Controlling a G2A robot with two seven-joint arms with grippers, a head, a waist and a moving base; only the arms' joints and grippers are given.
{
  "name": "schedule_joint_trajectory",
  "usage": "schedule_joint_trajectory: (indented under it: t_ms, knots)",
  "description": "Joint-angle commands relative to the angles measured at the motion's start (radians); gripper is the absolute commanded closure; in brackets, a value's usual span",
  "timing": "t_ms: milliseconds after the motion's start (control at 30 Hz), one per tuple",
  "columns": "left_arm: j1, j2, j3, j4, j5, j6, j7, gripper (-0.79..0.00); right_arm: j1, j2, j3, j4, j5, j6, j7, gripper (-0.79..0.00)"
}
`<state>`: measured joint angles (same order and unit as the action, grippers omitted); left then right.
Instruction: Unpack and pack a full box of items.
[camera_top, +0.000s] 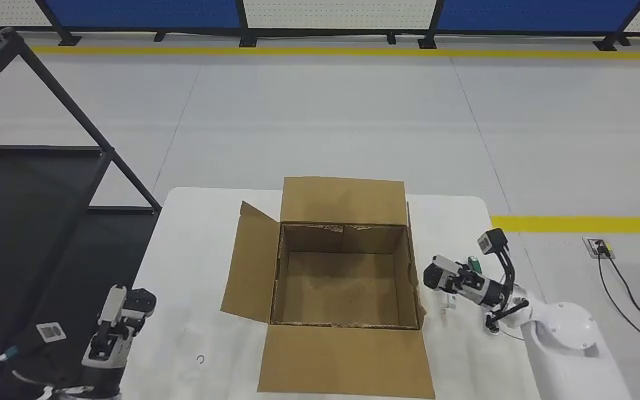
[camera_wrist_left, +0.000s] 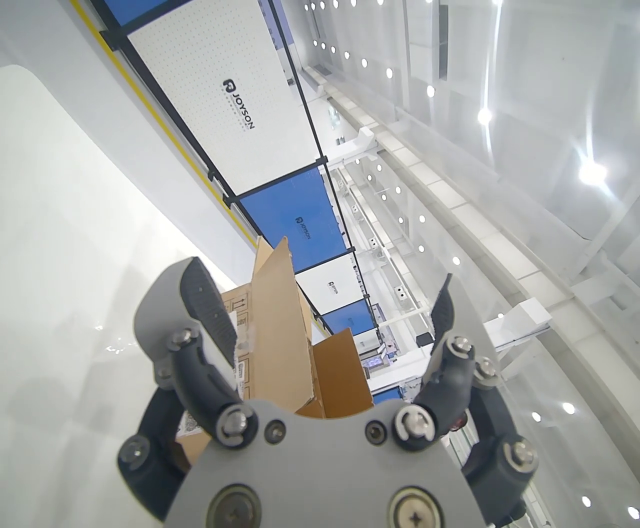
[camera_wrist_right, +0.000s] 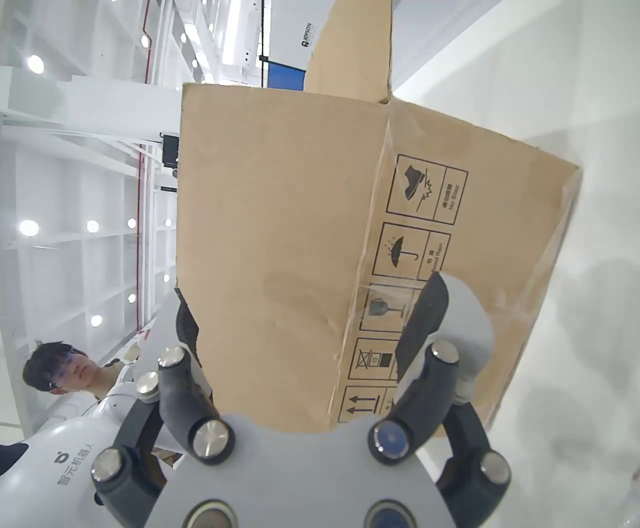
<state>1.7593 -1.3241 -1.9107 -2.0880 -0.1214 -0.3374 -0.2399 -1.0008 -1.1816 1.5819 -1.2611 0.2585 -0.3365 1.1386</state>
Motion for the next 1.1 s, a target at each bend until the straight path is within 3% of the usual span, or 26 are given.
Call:
schedule_joint_trajectory:
  t_ms: [0, 467, 1067]
  knots:
    - [-0.002, 0.000, -0.001, 0.002, 0.000, 0.001, 0.001, -0.785, 0.009, -0.002, -0.018, 0.026, 0.026, -0.019, 0.011, -0.785]
    - [-0.002, 0.002, -0.016, 0.013, -0.009, -0.003, 0.020, -0.785, 0.094, -0.010, -0.145, 0.108, 0.052, -0.068, 0.016, -0.785]
    - [0.000, 0.003, -0.017, 0.010, -0.011, -0.004, 0.018, -0.785, 0.113, -0.007, -0.222, 0.078, 0.050, -0.072, 0.006, -0.785]
